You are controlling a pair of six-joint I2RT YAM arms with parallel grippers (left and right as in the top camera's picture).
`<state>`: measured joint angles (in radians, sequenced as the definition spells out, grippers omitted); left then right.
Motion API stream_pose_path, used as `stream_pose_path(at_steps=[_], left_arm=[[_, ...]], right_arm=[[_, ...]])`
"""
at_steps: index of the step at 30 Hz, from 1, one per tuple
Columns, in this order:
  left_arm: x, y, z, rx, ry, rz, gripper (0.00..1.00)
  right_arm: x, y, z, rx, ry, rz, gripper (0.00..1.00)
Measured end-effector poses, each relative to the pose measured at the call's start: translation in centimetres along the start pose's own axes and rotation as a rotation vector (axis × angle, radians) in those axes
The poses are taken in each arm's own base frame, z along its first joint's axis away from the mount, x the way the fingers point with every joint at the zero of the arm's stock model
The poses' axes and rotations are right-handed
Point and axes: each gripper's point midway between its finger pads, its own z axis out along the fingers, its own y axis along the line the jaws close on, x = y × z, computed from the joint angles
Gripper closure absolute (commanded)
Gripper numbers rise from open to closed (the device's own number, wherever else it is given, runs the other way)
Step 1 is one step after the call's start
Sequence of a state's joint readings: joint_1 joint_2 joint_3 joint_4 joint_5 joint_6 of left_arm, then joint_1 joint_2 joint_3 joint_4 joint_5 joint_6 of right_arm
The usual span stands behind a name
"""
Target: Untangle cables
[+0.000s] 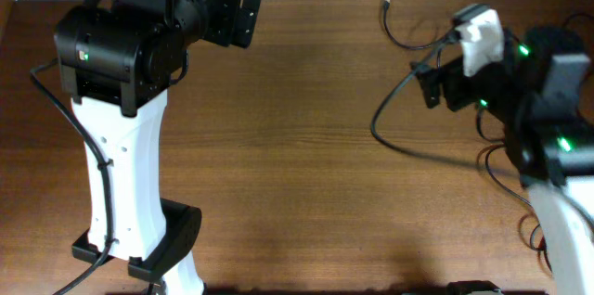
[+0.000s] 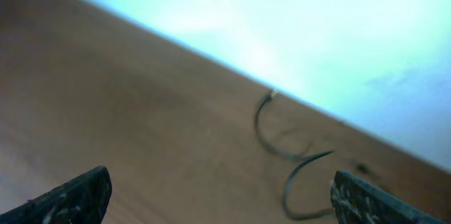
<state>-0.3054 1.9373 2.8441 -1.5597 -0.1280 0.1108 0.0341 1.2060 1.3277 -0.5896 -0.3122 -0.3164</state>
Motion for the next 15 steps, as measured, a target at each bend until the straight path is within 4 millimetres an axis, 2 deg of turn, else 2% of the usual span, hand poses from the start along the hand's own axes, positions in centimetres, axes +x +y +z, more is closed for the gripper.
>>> stream_pose_path(at_steps=[2,3,4,7,8,9,10,12,13,15], left_arm=[[0.0,0.0,0.0,0.0,0.001,0.0,0.01],[0.0,0.0,0.0,0.001,0.002,0.0,0.01],[0.0,0.0,0.0,0.001,0.002,0.0,0.01],[0.0,0.0,0.0,0.001,0.0,0.0,0.01],[0.0,0.0,0.0,0.0,0.0,0.0,0.01],[0.1,0.0,0.0,0.001,0.002,0.001,0.01],[0.0,0.0,0.0,0.0,-0.001,0.0,0.01],[0.0,0.0,0.0,0.001,0.0,0.0,0.01],[0.0,0.0,0.0,0.0,0.0,0.0,0.01],[0.0,0.0,0.0,0.001,0.001,0.0,0.01]], right_arm=[[-1.9,-0.4,-4.0,0.091,-0.091,-0.001,0.01],[-2.1,-0.3,-5.6,0.129,-0.132,-0.001,0.01],[-1.6,-0.3,-6.2,0.149,-0.15,0.002,0.01],[2.0,0.9,-7.9,0.205,-0.26,0.021,0.01],[4.1,1.5,-7.8,0.203,-0.251,0.036,0.01],[4.1,1.6,-8.2,0.218,-0.31,0.025,0.01],[6.2,2.3,-8.1,0.222,-0.328,0.027,0.01],[8.9,3.0,-8.3,0.244,-0.385,0.022,0.01],[10.9,3.3,-8.1,0.257,-0.403,0.019,0.01],[12.6,3.8,-8.0,0.263,-0.418,0.015,0.01]])
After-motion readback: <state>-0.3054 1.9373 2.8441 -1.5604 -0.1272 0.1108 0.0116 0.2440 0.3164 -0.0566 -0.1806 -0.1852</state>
